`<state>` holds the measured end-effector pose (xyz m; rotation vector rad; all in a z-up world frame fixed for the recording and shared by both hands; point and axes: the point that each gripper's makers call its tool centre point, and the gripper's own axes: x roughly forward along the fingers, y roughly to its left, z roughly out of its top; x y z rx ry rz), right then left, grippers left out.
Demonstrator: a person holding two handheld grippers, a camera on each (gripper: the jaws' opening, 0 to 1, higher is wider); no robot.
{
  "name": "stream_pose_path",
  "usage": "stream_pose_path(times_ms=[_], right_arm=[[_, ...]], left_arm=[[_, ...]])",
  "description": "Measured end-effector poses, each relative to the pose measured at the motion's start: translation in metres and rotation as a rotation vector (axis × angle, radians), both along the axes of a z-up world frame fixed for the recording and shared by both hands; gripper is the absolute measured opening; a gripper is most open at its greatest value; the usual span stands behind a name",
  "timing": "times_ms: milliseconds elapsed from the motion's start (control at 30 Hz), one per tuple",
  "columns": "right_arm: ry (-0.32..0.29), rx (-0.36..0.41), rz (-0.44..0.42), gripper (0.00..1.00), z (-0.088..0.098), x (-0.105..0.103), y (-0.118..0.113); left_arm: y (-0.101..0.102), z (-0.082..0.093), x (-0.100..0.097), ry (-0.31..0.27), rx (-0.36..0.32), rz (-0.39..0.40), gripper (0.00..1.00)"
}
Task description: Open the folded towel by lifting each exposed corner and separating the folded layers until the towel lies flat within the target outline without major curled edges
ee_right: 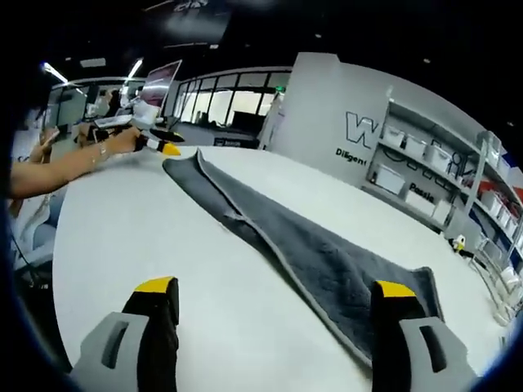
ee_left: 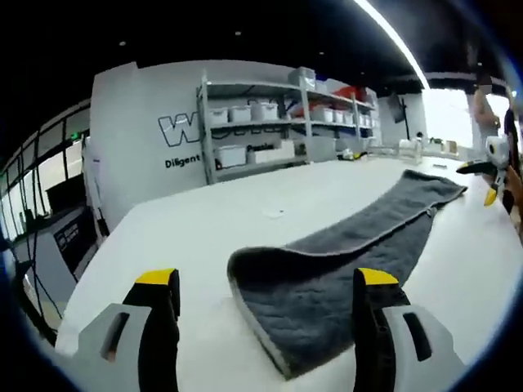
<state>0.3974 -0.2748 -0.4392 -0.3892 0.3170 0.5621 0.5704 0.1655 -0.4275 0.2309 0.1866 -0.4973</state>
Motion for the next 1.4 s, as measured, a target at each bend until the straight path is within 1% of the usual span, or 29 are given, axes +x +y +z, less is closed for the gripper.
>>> stream_pose_path(times_ms=[33, 67, 100, 133, 200, 233, 267, 333, 433, 500, 567, 600, 633, 667, 767, 833, 933, 1000, 1067, 1100, 1200, 1233, 1267, 1300, 1400], right_arm=[[-0.002, -0.007, 0.015, 0.99, 0.001, -0.001, 0.005], [-0.005, -0.007, 0.023, 0.99, 0.002, 0.000, 0.008], [-0.007, -0.006, 0.026, 0.99, 0.003, 0.000, 0.010], [-0.007, -0.010, 0.033, 0.98, 0.003, 0.001, 0.013], [-0.004, -0.016, 0.040, 0.98, 0.003, 0.002, 0.016], [-0.002, -0.016, 0.049, 0.98, 0.003, 0.003, 0.019], [-0.001, -0.016, 0.056, 0.98, 0.004, 0.003, 0.021], [-0.001, -0.017, 0.060, 0.98, 0.004, 0.006, 0.024], [0.003, -0.033, 0.060, 0.97, 0.002, 0.010, 0.026], [0.009, -0.036, 0.058, 0.97, 0.001, 0.012, 0.025], [0.012, -0.030, 0.056, 0.97, -0.002, 0.012, 0.026], [0.019, -0.033, 0.056, 0.97, -0.004, 0.012, 0.026], [0.027, -0.040, 0.055, 0.97, -0.007, 0.012, 0.025], [0.039, -0.054, 0.054, 0.97, -0.012, 0.012, 0.024], [0.054, -0.058, 0.050, 0.97, -0.016, 0.012, 0.021], [0.054, -0.055, 0.047, 0.96, -0.016, 0.012, 0.020], [0.050, -0.052, 0.041, 0.96, -0.014, 0.013, 0.018], [0.051, -0.052, 0.040, 0.96, -0.015, 0.013, 0.018], [0.068, -0.040, 0.057, 0.97, -0.016, 0.010, 0.022], [0.070, -0.026, 0.076, 0.97, -0.016, 0.007, 0.026], [0.073, -0.021, 0.088, 0.98, -0.016, 0.005, 0.029], [0.074, -0.022, 0.091, 0.99, -0.016, 0.004, 0.029], [0.073, -0.019, 0.096, 0.99, -0.014, 0.003, 0.030], [0.072, -0.013, 0.100, 0.99, -0.012, 0.002, 0.031], [0.064, -0.001, 0.112, 0.99, -0.007, -0.003, 0.035]], left_arm=[[-0.002, 0.005, 0.005, -0.046, 0.023, -0.018, 0.77], [-0.004, 0.005, 0.008, -0.066, 0.051, -0.042, 0.73], [-0.003, 0.003, 0.010, -0.057, 0.055, -0.040, 0.71], [-0.004, 0.001, 0.016, -0.050, 0.058, -0.051, 0.71], [-0.008, -0.002, 0.019, -0.043, 0.070, -0.076, 0.70], [-0.009, -0.007, 0.024, -0.035, 0.125, -0.093, 0.68], [-0.009, -0.010, 0.026, -0.027, 0.151, -0.102, 0.67], [-0.011, -0.014, 0.032, -0.026, 0.191, -0.118, 0.60], [-0.011, -0.016, 0.040, -0.021, 0.199, -0.117, 0.50], [-0.010, -0.023, 0.043, -0.004, 0.246, -0.135, 0.45], [-0.009, -0.025, 0.046, 0.004, 0.251, -0.144, 0.40], [-0.012, -0.027, 0.044, 0.013, 0.243, -0.173, 0.28], [-0.015, -0.027, 0.042, 0.016, 0.234, -0.193, 0.20], [-0.014, -0.026, 0.042, 0.005, 0.222, -0.190, 0.16], [-0.013, -0.023, 0.041, -0.006, 0.192, -0.194, 0.09], [-0.012, -0.021, 0.041, -0.015, 0.184, -0.189, 0.08], [-0.013, -0.015, 0.038, -0.039, 0.149, -0.187, 0.06], [-0.014, -0.014, 0.034, -0.044, 0.151, -0.186, 0.06], [-0.013, -0.013, 0.029, -0.049, 0.153, -0.189, 0.06], [-0.014, -0.012, 0.026, -0.049, 0.149, -0.191, 0.06], [-0.016, -0.006, 0.016, -0.070, 0.121, -0.198, 0.06], [-0.016, -0.005, 0.012, -0.077, 0.122, -0.196, 0.06], [-0.014, -0.005, 0.009, -0.084, 0.151, -0.194, 0.06], [-0.014, -0.003, 0.004, -0.089, 0.150, -0.191, 0.06], [-0.013, 0.007, -0.010, -0.102, 0.120, -0.181, 0.05]])
